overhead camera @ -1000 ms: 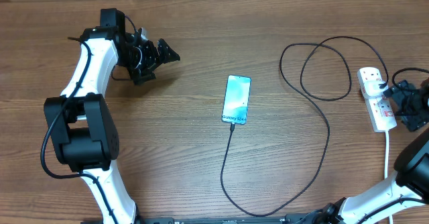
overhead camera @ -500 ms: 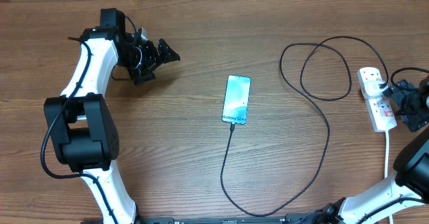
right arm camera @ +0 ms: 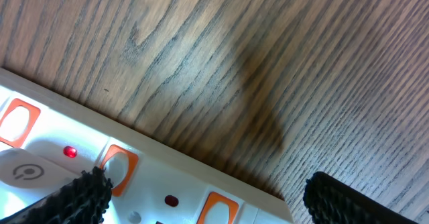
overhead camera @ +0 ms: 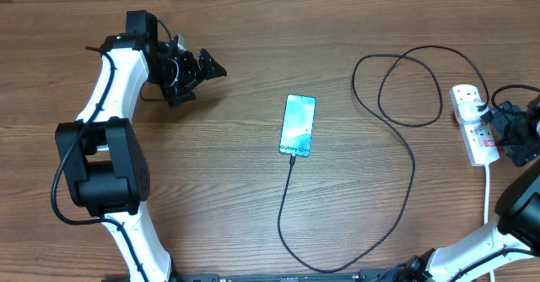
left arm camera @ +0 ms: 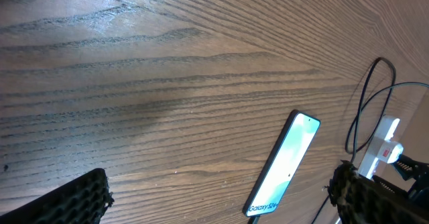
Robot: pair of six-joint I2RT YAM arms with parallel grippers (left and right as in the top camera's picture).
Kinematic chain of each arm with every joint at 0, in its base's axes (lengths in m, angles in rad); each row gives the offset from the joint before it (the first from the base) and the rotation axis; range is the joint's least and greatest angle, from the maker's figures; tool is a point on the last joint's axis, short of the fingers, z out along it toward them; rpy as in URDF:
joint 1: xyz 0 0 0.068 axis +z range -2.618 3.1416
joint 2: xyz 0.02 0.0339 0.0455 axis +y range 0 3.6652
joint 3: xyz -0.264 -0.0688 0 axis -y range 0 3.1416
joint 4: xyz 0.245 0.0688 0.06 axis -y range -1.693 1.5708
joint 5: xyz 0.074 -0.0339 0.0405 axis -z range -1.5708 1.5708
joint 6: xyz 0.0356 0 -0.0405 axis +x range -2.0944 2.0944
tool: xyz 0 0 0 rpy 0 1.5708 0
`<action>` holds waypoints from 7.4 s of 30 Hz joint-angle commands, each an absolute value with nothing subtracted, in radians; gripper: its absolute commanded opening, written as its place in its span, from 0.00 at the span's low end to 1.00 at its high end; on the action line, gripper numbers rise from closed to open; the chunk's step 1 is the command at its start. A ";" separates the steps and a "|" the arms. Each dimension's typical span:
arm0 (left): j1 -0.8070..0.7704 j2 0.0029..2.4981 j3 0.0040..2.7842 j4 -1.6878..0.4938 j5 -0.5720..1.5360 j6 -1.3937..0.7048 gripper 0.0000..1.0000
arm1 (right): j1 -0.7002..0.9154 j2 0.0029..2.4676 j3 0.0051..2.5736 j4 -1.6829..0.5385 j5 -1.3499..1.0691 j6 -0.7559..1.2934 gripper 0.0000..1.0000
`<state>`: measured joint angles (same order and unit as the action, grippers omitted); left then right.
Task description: Plug charger to phone and switch on socket
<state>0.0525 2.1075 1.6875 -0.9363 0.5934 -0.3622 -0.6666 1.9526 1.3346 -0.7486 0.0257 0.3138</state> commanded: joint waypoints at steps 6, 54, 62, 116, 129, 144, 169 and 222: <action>0.046 2.079 1.697 -0.937 0.591 -0.336 1.00 | -0.660 1.961 1.328 -0.734 0.024 0.313 0.94; 0.046 2.079 1.697 -0.937 0.591 -0.336 1.00 | -0.660 2.014 1.328 -0.719 0.023 0.313 1.00; 0.046 2.079 1.697 -0.937 0.591 -0.336 1.00 | -0.660 2.016 1.328 -0.723 0.019 0.313 1.00; 0.046 2.079 1.697 -0.937 0.591 -0.336 1.00 | -0.662 2.016 1.329 -0.765 -0.027 0.313 1.00; 0.046 2.079 1.697 -0.937 0.591 -0.336 1.00 | -0.663 1.952 1.336 -0.750 0.068 0.397 1.00; 0.046 2.079 1.697 -0.937 0.591 -0.336 1.00 | -0.663 1.944 1.336 -0.707 0.084 0.396 1.00; 0.046 2.079 1.697 -0.937 0.591 -0.336 1.00 | -0.663 1.948 1.318 -0.736 0.058 0.393 1.00; 0.046 2.079 1.697 -0.937 0.591 -0.336 1.00 | -0.661 2.009 1.263 -0.756 0.005 0.393 1.00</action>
<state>0.0525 2.1075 1.6875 -0.9363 0.5934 -0.3622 -0.6735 1.9553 1.2961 -0.7193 0.0132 0.4156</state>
